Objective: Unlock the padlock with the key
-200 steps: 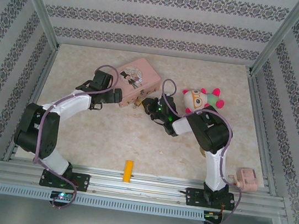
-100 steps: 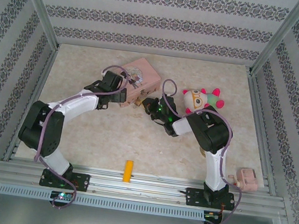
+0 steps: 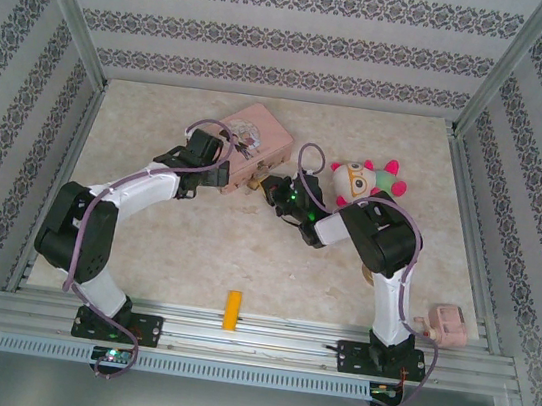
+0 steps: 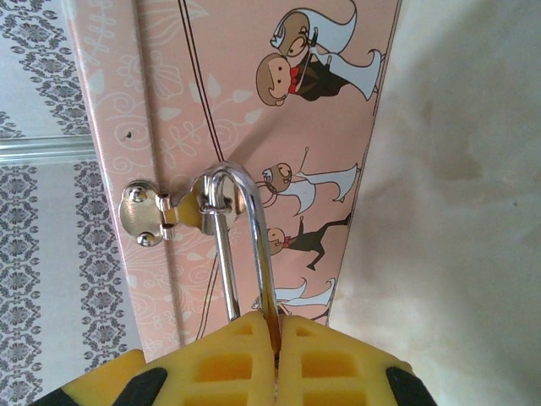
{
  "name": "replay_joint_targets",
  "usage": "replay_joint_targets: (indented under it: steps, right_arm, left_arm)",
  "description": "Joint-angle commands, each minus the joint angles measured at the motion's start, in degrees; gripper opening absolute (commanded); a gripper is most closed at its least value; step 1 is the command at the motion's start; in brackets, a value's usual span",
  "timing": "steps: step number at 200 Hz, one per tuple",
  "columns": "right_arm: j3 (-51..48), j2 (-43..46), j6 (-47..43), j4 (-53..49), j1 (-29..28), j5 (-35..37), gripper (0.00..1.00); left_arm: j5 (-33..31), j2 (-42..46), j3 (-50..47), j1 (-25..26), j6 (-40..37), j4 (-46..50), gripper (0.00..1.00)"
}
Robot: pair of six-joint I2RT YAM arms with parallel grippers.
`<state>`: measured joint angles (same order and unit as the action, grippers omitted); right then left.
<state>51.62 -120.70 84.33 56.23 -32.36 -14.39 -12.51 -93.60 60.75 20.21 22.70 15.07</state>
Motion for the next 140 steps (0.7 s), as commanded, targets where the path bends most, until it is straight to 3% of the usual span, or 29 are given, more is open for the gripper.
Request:
replay_joint_targets:
  steps: [1, 85, 140]
  right_arm:
    - [1.38, -1.05, 0.92, 3.01, 1.25, 4.1, 0.0]
    - [1.18, -0.34, 0.74, 2.84, 1.87, 5.4, 0.0]
    - [1.77, -1.34, 1.93, 3.62, 0.32, 11.64, 0.0]
  left_arm:
    - [-0.6, -0.87, -1.11, 0.19, -1.16, 2.07, 0.99]
    - [-0.65, -0.83, -1.56, 0.21, -1.19, 1.9, 0.99]
    - [0.02, -0.97, -1.71, 0.21, -0.76, 1.72, 0.99]
